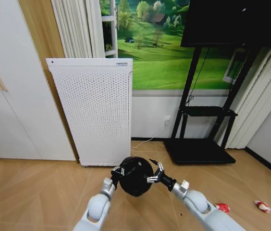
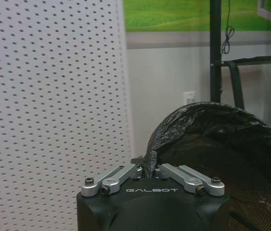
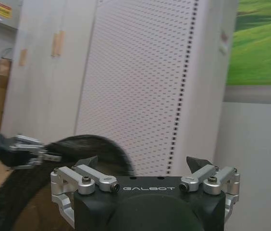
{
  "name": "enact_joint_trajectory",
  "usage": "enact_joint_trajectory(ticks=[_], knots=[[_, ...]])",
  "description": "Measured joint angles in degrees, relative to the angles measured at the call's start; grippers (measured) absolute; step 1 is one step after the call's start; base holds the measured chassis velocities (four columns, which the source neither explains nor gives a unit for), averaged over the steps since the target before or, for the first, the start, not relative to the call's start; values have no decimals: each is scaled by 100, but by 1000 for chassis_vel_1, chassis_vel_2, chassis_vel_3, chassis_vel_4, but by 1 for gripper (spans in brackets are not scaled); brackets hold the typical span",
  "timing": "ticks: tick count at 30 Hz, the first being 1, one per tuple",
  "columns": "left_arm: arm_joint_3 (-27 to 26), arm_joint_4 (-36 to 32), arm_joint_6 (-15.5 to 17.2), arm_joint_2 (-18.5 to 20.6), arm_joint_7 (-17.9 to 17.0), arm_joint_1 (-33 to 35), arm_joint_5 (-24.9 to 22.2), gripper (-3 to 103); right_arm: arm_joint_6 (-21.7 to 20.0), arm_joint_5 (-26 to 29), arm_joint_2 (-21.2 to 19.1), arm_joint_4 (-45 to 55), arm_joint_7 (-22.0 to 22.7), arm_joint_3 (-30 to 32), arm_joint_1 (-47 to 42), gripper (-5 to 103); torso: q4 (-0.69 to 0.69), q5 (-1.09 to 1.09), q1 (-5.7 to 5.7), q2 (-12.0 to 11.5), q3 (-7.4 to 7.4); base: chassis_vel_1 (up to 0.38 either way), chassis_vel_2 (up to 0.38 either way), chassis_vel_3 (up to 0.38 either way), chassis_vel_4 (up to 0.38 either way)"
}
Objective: Pick up the trash bin and place the garbage on the floor into it.
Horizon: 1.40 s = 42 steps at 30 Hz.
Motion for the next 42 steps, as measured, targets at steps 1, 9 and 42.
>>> enact_joint_trajectory(ticks=[1,9,42], knots=[[-60,-32,-3,32,0,28,-5,4,-24,12,12,17,103,77,-38,100,0,0,0,0,0,0,0,0,0],[-782,-390,-29,353,-28,222,-86,4,-624,-58,225,-50,1051,740,-233,100,1,1,0,0,0,0,0,0,0],[-1970,-1138,-66,77,-55,1008,-173,4,-1685,-352,1074,-134,2483,2640,-1087,100,1,1,0,0,0,0,0,0,0]])
